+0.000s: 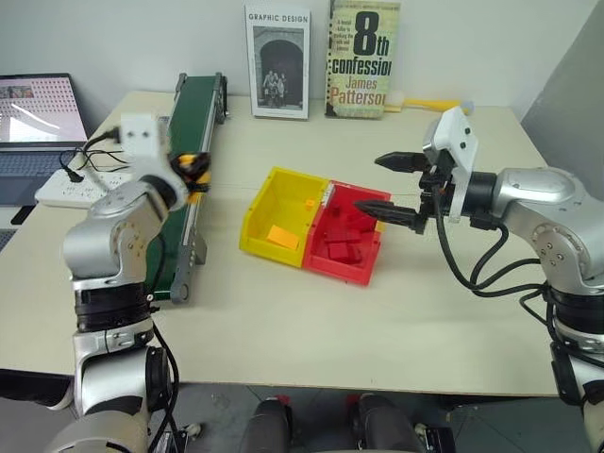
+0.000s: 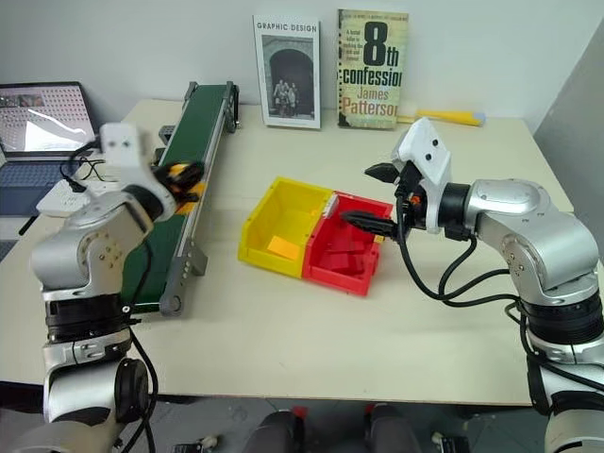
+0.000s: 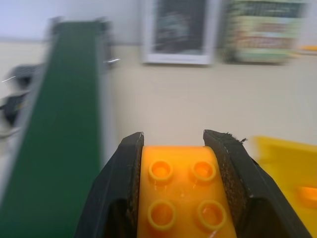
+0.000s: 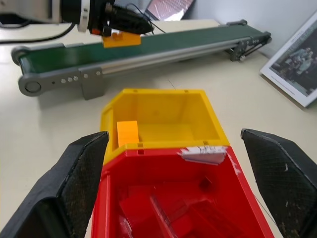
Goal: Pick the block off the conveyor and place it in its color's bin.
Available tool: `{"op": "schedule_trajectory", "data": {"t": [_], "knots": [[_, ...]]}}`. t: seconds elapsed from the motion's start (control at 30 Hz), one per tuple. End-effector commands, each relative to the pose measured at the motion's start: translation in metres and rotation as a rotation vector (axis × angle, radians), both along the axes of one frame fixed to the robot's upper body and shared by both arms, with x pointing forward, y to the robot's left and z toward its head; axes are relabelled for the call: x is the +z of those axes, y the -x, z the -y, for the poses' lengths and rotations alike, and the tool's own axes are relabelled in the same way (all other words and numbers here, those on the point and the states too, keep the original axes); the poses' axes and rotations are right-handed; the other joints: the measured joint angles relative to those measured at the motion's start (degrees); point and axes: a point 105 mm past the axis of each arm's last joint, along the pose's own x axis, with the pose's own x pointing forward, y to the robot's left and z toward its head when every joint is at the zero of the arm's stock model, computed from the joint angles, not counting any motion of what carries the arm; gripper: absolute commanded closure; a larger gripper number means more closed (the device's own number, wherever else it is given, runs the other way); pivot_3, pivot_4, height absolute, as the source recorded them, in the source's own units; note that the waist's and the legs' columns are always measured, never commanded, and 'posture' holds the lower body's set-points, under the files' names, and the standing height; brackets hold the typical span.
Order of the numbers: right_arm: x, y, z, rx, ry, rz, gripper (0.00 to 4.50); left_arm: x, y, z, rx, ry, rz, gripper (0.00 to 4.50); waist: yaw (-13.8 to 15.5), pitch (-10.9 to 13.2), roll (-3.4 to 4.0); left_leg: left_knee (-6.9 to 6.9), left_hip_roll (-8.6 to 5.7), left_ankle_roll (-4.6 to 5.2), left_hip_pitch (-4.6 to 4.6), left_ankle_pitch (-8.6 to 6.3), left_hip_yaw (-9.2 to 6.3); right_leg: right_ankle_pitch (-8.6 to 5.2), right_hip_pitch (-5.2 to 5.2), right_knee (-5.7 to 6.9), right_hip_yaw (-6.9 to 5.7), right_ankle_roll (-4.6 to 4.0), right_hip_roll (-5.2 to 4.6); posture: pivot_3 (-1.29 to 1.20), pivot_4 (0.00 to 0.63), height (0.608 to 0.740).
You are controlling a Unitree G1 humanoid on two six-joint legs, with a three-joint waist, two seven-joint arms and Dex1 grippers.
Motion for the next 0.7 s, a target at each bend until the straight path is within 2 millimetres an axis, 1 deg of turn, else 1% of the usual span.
{"op": "schedule_trajectory", "data": {"t": [0.03, 0.1, 0.23, 0.3, 0.33, 0.43, 0.47, 0.57, 0.63, 0.7], "knots": [[0.016, 0.018, -0.006, 0.029, 0.014, 0.064, 0.0, 0.003, 0.008, 0.053, -0.263, -0.057, -0.013, 2.96, -0.11, 0.0, 0.0, 0.0, 0.0, 0.0, 0.0, 0.0, -0.01, 0.0, 0.0, 0.0, 0.0, 0.0, 0.01, 0.0, 0.15, 0.74], [0.016, 0.021, -0.005, 0.02, 0.019, 0.066, 0.0, -0.008, 0.006, 0.066, -0.312, -0.086, -0.043, 2.96, -0.26, 0.01, 0.01, 0.0, -0.01, 0.02, 0.02, -0.01, 0.0, 0.0, -0.01, 0.02, 0.02, 0.0, 0.04, 0.0, 0.15, 0.74], [0.018, 0.023, -0.002, -0.02, 0.009, 0.069, 0.0, -0.031, -0.002, 0.073, -0.323, -0.154, -0.089, 2.96, -0.37, 0.01, 0.01, 0.0, 0.0, 0.15, 0.07, -0.08, 0.04, 0.0, -0.01, 0.06, 0.07, 0.0, 0.13, 0.0, 0.15, 0.74], [0.017, 0.024, 0.001, -0.045, 0.007, 0.07, 0.0, -0.035, -0.005, 0.075, -0.34, -0.152, -0.092, 2.26, -0.32, 0.01, 0.01, 0.0, 0.0, 0.18, 0.06, -0.1, 0.03, 0.0, -0.01, 0.06, 0.06, 0.0, 0.14, 0.0, 0.15, 0.74], [0.017, 0.025, 0.003, -0.055, 0.007, 0.069, 0.0, -0.035, -0.007, 0.075, -0.344, -0.152, -0.089, 2.23, -0.28, 0.01, 0.01, 0.0, 0.0, 0.18, 0.04, -0.1, 0.02, 0.0, -0.02, 0.04, 0.05, 0.0, 0.14, 0.0, 0.15, 0.74], [0.015, 0.026, 0.006, -0.078, 0.008, 0.064, 0.0, -0.031, -0.009, 0.076, -0.364, -0.139, -0.081, 1.59, -0.16, 0.01, 0.01, 0.0, -0.01, 0.18, 0.0, -0.1, 0.02, 0.0, -0.03, 0.0, 0.05, 0.0, 0.11, 0.0, 0.15, 0.74], [0.015, 0.026, 0.007, -0.084, 0.007, 0.064, 0.0, -0.029, -0.009, 0.076, -0.37, -0.139, -0.075, 1.47, -0.14, 0.01, 0.01, 0.01, 0.0, 0.18, -0.01, -0.1, 0.02, 0.0, -0.03, 0.0, 0.05, 0.0, 0.1, 0.0, 0.15, 0.74], [0.014, 0.023, 0.011, -0.108, 0.008, 0.066, 0.0, -0.021, -0.01, 0.069, -0.379, -0.14, -0.066, 0.8, -0.15, 0.01, 0.01, 0.01, -0.02, 0.19, 0.0, -0.1, 0.03, 0.0, -0.02, 0.01, 0.05, 0.0, 0.1, 0.0, 0.15, 0.74], [0.012, 0.019, 0.016, -0.124, 0.015, 0.06, 0.0, -0.015, -0.003, 0.056, -0.417, -0.214, -0.064, 0.4, -0.29, 0.01, 0.01, 0.01, -0.02, 0.19, 0.01, -0.1, 0.04, 0.0, -0.02, 0.01, 0.05, 0.0, 0.11, 0.0, 0.15, 0.74], [0.005, 0.016, 0.025, -0.128, 0.045, 0.042, 0.0, -0.005, 0.009, 0.034, -0.473, -0.316, -0.065, 0.04, -0.73, 0.04, 0.05, -0.02, 0.0, 0.18, 0.02, -0.1, 0.08, 0.0, -0.05, 0.01, 0.09, -0.01, 0.16, 0.0, 0.15, 0.74]]}}
